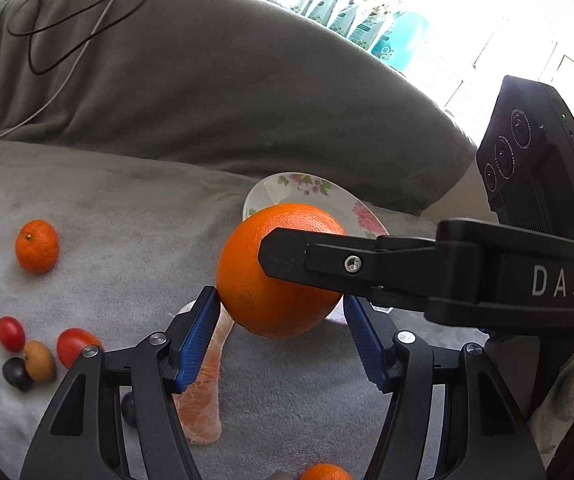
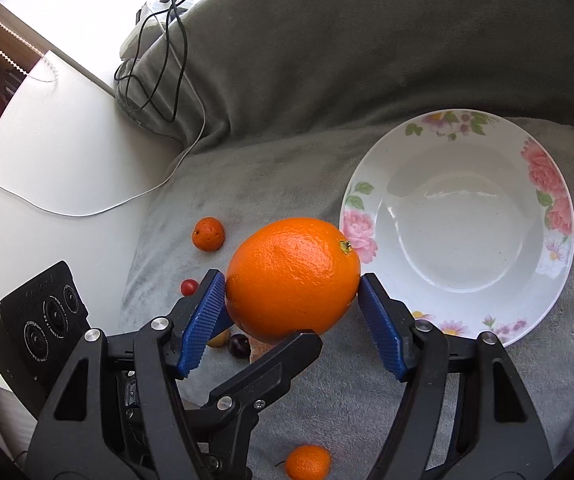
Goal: Organize fruits
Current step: 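Lift the large orange with the right tool and carry it over the white plate, then open the right tool to release the orange onto the plate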
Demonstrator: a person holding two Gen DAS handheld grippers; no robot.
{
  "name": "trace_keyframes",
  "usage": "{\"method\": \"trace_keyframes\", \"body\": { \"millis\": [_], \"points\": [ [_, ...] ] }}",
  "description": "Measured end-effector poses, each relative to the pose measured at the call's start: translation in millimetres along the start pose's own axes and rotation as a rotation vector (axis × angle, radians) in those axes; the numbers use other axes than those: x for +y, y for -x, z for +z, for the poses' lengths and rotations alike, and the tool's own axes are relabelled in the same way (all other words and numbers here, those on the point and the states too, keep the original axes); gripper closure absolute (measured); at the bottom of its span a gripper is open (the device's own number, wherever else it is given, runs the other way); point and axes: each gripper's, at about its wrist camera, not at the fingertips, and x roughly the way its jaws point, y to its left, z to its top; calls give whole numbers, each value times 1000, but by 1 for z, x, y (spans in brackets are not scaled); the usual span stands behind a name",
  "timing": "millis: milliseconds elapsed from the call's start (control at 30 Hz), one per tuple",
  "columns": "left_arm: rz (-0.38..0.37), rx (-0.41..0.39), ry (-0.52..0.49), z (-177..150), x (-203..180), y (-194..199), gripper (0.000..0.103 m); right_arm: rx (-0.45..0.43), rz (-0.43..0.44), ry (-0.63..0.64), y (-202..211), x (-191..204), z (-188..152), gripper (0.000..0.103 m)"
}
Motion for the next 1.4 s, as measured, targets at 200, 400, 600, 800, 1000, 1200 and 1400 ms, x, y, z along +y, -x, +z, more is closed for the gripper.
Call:
{"method": "trace_keyframes", "body": {
  "millis": [200, 400, 600, 800, 1000, 1200, 1400],
  "points": [
    [-9, 21, -21, 4, -13, -16, 39, -9, -3, -31, 10, -21, 2, 31],
    [-10, 42, -28, 4, -18, -30, 39, -9, 1, -58, 12, -33, 4, 31],
    [-12, 51, -44, 7, -22, -42, 39, -23, -21, -63, 15, -41, 3, 31],
    [-6, 41, -71, 8, -27, -45, 39, -121, -50, -51, 36, -40, 11, 31],
    [-11, 47, -64, 5, -21, -39, 40, -185, -97, -21, 54, -36, 13, 31],
    [3, 31, -68, 3, -16, -29, 40, -227, -162, 29, 63, -31, 6, 31],
    [26, -2, -82, 2, -12, -13, 40, -268, -221, 82, 74, -23, -4, 31]
  ]
}}
